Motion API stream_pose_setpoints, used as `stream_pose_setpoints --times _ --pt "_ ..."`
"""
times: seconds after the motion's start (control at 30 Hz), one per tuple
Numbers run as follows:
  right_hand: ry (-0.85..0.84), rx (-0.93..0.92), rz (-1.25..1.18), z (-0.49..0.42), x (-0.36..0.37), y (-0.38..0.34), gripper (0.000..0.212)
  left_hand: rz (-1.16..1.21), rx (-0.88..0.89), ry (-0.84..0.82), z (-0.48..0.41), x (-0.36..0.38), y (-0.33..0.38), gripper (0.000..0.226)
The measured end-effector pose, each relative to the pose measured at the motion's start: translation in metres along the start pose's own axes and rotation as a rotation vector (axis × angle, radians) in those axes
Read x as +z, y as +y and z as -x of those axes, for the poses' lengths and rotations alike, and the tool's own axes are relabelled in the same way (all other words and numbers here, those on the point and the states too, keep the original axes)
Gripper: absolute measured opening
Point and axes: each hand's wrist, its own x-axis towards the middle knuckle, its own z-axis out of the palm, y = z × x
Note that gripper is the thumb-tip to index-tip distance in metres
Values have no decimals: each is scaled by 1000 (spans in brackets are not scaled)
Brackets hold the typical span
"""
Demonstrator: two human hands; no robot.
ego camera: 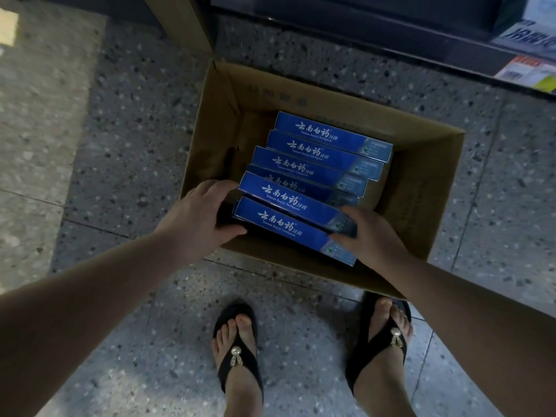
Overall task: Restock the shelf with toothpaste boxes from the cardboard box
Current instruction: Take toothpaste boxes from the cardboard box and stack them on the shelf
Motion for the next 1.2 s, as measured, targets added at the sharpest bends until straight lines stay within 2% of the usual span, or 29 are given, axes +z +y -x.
stream_pose_setpoints --times 0.13,0.4,0.53,0.6,0.67,0.73,0.83,0.97,1.07,1.13,1.2 --pt "108 -31 -44 21 -35 -2 49 -95 14 -54 -11 -1 6 77" --pt "273 -51 29 36 -86 11 27 -418 141 -229 -51 20 1 84" --pt "301 -35 16 34 -82 16 28 -478 186 -235 -58 32 -5 73" --pt "307 -27 1 35 -79 14 29 -407 206 -218 -58 32 -5 59" --pt "315 -33 2 39 -82 8 29 -206 209 -182 -53 27 -1 49" --pt "322 -42 -16 49 -90 -3 31 -41 219 -167 -39 15 8 46" --pt "346 -65 -39 78 -116 -32 38 52 238 -112 -6 -13 21 45" --pt "365 -101 -107 133 -163 -85 25 247 251 -35 55 -67 41 41" --pt "377 -127 -132 183 -203 -126 31 320 314 -6 110 -115 66 38" --pt "415 -146 -164 221 -232 -153 31 312 377 36 147 -149 84 37" --pt "441 -161 -175 261 -261 -173 39 279 415 61 182 -184 105 37"
